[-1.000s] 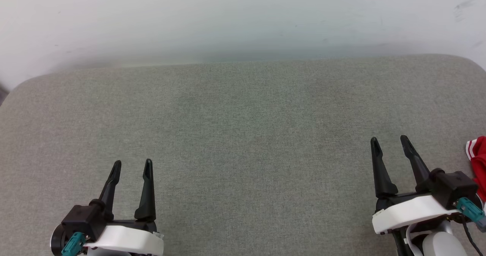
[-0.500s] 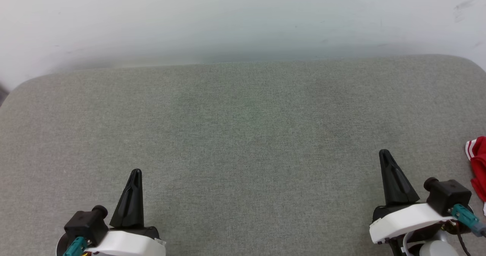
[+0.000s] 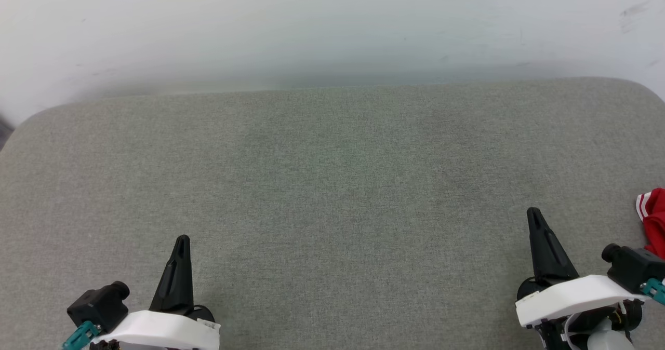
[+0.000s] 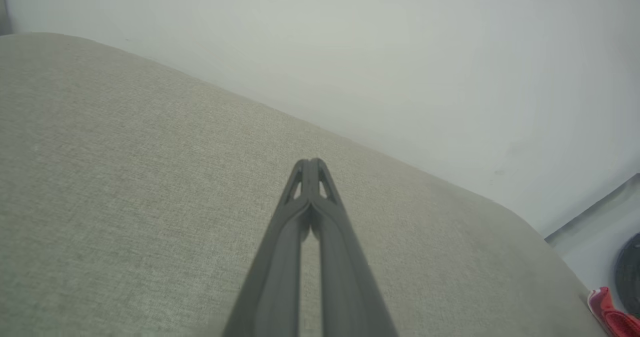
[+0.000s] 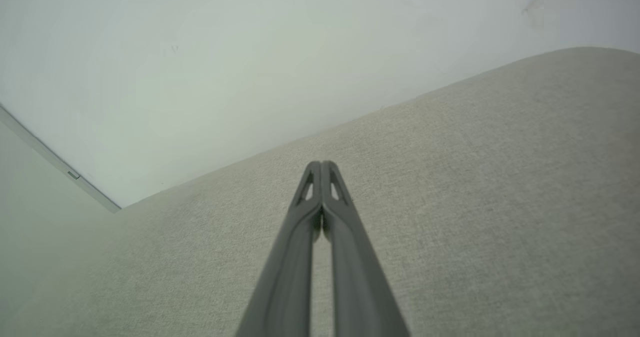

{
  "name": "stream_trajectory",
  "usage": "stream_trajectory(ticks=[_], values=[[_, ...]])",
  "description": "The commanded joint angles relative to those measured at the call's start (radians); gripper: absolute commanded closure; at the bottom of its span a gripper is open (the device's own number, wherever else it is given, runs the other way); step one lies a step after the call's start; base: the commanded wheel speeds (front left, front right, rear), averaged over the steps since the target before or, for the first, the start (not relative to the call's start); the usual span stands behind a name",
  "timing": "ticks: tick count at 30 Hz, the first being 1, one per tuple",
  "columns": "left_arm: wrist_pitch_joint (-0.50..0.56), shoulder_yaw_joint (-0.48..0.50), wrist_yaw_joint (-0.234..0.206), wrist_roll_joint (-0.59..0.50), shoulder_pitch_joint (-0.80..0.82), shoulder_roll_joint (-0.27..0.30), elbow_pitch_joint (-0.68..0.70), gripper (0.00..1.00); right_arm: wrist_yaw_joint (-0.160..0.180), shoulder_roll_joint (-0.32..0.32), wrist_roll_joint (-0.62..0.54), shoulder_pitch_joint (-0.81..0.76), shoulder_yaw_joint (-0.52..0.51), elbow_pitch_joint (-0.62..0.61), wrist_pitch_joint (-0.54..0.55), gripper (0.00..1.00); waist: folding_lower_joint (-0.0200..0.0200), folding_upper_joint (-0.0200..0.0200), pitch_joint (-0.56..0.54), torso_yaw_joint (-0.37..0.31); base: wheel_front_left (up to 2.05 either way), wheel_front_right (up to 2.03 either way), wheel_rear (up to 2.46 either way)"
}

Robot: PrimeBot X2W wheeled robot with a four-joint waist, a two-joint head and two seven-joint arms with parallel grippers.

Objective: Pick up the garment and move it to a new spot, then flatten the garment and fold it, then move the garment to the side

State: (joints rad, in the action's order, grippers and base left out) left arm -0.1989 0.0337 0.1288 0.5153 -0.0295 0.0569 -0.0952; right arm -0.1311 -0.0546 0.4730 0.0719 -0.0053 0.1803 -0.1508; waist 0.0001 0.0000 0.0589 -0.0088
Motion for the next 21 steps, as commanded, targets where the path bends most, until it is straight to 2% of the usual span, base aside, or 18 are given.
stream_trajectory(ticks=[1, 21], values=[[0.009, -0.002, 0.000, 0.048, 0.031, 0.010, 0.006, 1.00, 0.000, -0.007, 0.051, 0.016, -0.005, -0.010, 0.007, 1.00, -0.0001, 0.0000, -0.001, 0.000, 0.00, 0.00, 0.00], [0.074, 0.001, 0.001, 0.337, 0.062, 0.020, -0.035, 1.00, 0.000, -0.011, 0.342, 0.023, -0.023, 0.008, 0.068, 1.00, -0.0001, 0.0000, -0.011, 0.002, 0.00, 0.00, 0.00]])
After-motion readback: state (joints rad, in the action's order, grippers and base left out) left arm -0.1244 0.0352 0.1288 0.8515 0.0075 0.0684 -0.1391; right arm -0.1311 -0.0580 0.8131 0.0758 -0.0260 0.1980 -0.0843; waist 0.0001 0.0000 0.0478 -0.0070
